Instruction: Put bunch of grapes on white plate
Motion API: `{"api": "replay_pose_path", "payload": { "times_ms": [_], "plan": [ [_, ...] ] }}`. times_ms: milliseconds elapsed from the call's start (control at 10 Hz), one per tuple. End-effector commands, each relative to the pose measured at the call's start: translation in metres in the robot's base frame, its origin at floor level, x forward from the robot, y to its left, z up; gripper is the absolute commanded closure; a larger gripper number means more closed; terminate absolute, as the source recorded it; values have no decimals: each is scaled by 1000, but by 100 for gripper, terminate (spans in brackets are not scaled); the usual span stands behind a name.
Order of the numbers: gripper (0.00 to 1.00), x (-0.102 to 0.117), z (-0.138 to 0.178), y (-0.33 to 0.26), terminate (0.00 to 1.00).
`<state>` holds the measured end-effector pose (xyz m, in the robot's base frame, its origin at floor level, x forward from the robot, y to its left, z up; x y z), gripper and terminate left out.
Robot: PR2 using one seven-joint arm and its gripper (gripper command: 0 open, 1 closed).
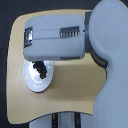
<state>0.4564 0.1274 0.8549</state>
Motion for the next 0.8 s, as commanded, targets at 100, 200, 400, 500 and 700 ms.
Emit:
{"api": "replay_pose_path", "payload": {
  "times_ms": [100, 200, 400, 500, 700],
  "plan": [
    [100, -25, -35, 46, 0],
    [100, -28, -40, 55, 0],
    [100, -30, -52, 64, 0],
    [100, -29, -58, 62, 0],
    [100, -31, -70, 61, 0]
  ]
}}
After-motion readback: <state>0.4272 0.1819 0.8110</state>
